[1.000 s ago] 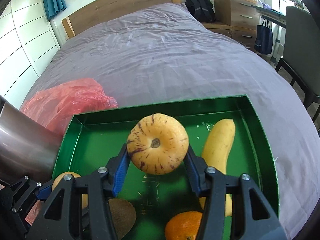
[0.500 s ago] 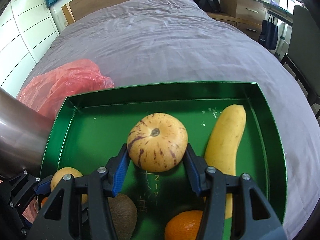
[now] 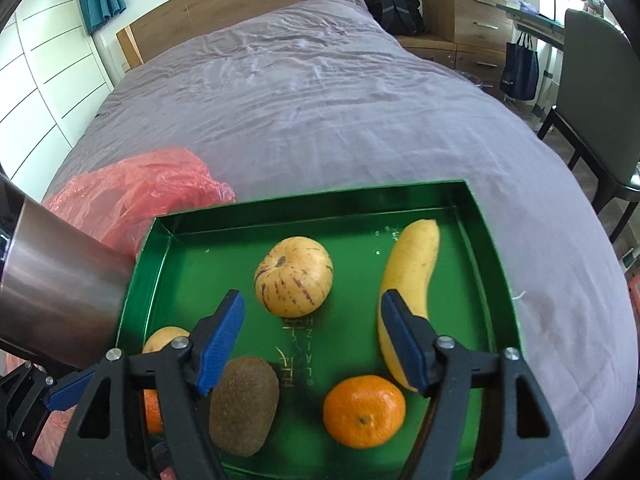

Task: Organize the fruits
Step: 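Open both tools to release the pear and striped fruit into the tray, then move both tools back over the remaining fruits on the sheet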

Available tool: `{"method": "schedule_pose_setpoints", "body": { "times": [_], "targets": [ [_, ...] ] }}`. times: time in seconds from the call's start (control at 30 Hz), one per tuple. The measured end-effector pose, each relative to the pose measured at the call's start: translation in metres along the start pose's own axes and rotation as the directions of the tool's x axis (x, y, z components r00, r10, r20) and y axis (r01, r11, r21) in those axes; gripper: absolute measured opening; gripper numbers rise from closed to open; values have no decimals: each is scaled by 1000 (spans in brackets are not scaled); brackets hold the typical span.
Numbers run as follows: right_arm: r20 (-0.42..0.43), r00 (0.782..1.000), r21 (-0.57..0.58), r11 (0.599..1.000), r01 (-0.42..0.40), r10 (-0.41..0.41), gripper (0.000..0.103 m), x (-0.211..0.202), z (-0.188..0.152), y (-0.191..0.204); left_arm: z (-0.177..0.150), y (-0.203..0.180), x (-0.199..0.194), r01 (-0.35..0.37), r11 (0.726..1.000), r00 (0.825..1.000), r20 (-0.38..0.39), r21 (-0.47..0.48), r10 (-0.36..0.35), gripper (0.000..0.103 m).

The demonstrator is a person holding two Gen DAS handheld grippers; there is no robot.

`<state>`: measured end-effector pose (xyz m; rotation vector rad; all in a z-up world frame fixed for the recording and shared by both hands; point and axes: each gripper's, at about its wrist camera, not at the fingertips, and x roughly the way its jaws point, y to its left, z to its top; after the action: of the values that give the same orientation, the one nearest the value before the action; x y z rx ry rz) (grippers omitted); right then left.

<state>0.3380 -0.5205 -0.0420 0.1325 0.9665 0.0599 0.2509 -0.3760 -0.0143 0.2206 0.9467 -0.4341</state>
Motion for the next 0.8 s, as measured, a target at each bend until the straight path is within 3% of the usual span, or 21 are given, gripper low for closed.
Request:
{"method": "schedule_pose_setpoints", "body": {
  "times": [0.4, 0.63, 0.8],
  "targets": [
    [88, 995, 24, 998, 52, -54, 103, -108, -43, 12, -45, -4, -91, 12, 999, 997, 74, 50, -16, 68],
    [87, 995, 24, 999, 45, -47, 103, -139, -88, 30, -84, 10, -125, -6, 1000, 997, 77, 29, 4, 71],
    [76, 997, 31, 999, 18, -20, 103, -150, -124, 54, -116, 29, -146, -37, 999, 996, 79, 6, 37, 81]
  ]
}}
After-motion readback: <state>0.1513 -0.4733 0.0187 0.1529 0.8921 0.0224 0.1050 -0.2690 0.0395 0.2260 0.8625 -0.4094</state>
